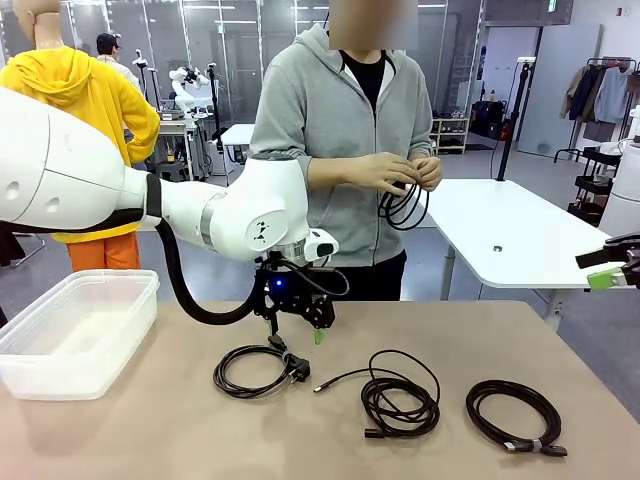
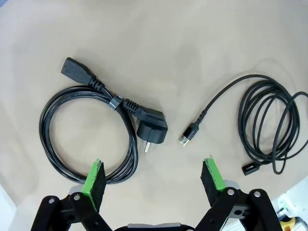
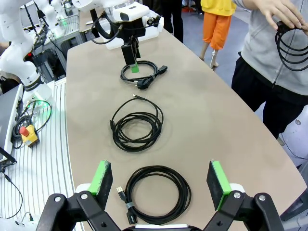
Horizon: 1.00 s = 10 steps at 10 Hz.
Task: Organize and store the cables.
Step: Place the Power Cable into the Organizing box.
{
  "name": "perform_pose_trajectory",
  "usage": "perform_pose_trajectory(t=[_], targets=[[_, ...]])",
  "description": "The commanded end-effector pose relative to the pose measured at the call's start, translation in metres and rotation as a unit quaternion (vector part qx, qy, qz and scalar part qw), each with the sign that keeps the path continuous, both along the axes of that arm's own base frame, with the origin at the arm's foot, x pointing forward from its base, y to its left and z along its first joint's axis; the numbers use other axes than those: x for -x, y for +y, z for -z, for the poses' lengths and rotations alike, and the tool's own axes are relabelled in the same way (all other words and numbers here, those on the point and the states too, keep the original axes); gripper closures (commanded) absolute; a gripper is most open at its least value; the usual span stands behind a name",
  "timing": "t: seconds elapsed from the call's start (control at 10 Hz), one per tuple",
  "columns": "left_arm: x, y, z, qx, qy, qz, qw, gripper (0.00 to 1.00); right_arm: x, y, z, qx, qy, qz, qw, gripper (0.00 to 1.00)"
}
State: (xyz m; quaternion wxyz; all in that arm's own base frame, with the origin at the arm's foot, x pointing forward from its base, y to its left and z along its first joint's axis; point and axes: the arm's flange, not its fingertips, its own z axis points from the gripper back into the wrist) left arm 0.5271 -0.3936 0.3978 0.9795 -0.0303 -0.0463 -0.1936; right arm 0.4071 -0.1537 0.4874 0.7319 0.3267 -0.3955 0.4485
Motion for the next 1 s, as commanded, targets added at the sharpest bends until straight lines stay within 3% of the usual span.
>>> perform_pose_trajectory(t=[0.0, 0.1, 0.2, 0.3, 0.7, 0.9], targets=[[-0.004, -0.001, 0.002, -0.007, 0.01, -0.08, 0.997, 0.0, 0.003, 0.002, 0.001, -0.003, -0.006, 0.0, 1.0, 0.0], [-0.009, 0.0, 0.006, 0.014, 0.024, -0.179, 0.983, 0.0, 0.003, 0.002, 0.001, -0.003, -0.006, 0.0, 1.0, 0.0], [-0.011, 0.0, 0.013, 0.034, 0.017, -0.243, 0.969, 0.0, 0.003, 0.002, 0.001, -0.003, -0.006, 0.0, 1.0, 0.0], [-0.012, 0.0, 0.019, 0.011, -0.015, -0.291, 0.957, 0.0, 0.003, 0.002, 0.001, -0.003, -0.006, 0.0, 1.0, 0.0], [-0.03, 0.004, 0.038, 0.01, -0.005, -0.428, 0.904, 0.0, 0.003, 0.002, 0.001, -0.003, -0.006, 0.0, 1.0, 0.0], [-0.037, 0.003, 0.054, -0.003, -0.014, -0.438, 0.899, 0.0, 0.003, 0.002, 0.001, -0.003, -0.006, 0.0, 1.0, 0.0]])
